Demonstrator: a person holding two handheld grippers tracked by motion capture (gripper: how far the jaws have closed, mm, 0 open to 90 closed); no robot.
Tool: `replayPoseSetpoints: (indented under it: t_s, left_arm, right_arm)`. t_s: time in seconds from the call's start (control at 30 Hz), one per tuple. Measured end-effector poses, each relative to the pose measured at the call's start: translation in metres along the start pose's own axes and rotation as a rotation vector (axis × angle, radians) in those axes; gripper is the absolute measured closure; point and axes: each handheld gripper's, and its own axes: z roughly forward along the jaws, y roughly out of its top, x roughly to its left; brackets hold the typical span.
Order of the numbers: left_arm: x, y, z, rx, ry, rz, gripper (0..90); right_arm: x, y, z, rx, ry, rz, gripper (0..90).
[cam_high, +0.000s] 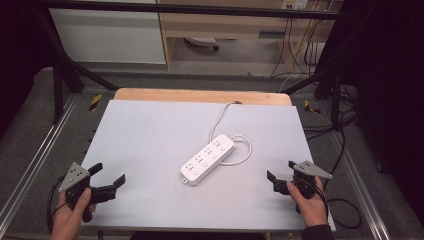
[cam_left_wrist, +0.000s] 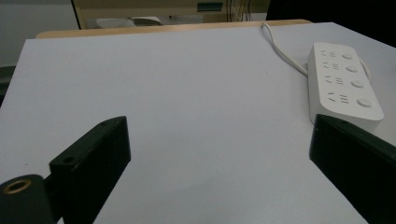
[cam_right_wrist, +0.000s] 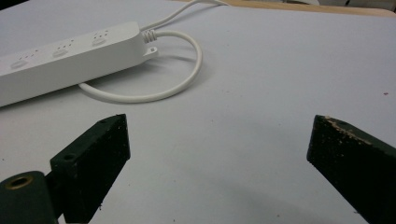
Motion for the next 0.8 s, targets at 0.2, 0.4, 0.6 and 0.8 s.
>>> replayPoseSetpoints:
  t_s: [0.2, 0.4, 0.6, 0.8]
  left_arm:
    - [0.0012, -0.001, 0.0008, 0.007, -0.003, 0.004, 5.6]
    - [0.001, -0.001, 0.0004, 0.01, -0.009, 0.007, 5.5]
    - [0.0027, -0.0017, 0.0006, 0.015, -0.007, 0.004, 5.5]
    - [0.0032, -0.0017, -0.0002, 0.01, -0.008, 0.003, 5.5]
  right_arm:
    - [0.0022, 0.0016, -0.0002, -0.005, -0.001, -0.003, 5.5]
    - [0.0013, 0.0013, -0.0007, -0.002, 0.001, -0.003, 5.4]
    - [-0.0005, 0.0022, -0.0027, -0.022, -0.008, 0.008, 4.9]
    - [-0.0001, 0.0021, -0.0021, -0.001, -0.005, 0.008, 4.9]
